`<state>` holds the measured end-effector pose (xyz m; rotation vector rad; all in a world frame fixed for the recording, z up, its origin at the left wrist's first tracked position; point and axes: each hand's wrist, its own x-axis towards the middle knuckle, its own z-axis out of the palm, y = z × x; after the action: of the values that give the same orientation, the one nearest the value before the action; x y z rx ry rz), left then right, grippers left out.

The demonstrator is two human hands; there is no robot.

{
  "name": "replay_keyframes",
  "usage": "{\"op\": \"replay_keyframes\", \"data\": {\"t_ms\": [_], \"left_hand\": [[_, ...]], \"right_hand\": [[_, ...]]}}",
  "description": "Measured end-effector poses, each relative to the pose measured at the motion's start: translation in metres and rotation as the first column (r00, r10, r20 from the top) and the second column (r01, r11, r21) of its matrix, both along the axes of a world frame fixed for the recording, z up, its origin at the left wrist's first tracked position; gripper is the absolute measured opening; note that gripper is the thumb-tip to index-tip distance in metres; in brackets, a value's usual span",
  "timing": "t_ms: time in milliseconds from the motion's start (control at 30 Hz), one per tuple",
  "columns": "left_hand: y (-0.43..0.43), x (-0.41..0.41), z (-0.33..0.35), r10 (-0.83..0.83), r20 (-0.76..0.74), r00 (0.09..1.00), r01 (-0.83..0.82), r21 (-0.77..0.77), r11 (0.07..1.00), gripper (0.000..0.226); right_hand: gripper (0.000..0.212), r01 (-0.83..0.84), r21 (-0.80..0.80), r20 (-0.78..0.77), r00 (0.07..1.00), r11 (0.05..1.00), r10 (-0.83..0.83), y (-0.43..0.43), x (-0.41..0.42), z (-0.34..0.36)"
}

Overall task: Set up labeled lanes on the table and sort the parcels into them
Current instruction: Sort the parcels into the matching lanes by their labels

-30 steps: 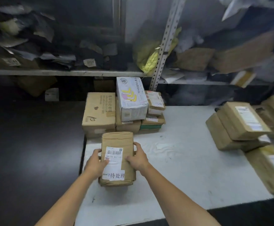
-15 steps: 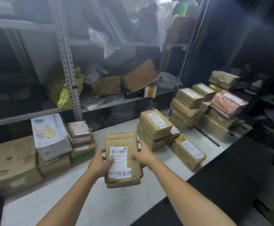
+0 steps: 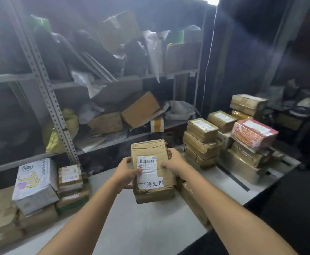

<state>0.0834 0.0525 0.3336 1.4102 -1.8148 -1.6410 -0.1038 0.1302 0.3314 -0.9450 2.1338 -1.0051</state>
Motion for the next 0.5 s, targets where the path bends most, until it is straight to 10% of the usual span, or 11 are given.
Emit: {"op": "replay_keyframes", "data": {"t_ms": [500], "left_hand": [[-0.091, -0.105, -0.011, -0.011, -0.006, 1.0, 0.012, 0.052, 0.999, 0.071]], "right_hand": [[0.062, 0.015, 0.113, -0.002, 1.0, 0.993, -0.015, -0.094, -0.112, -0.012]]}}
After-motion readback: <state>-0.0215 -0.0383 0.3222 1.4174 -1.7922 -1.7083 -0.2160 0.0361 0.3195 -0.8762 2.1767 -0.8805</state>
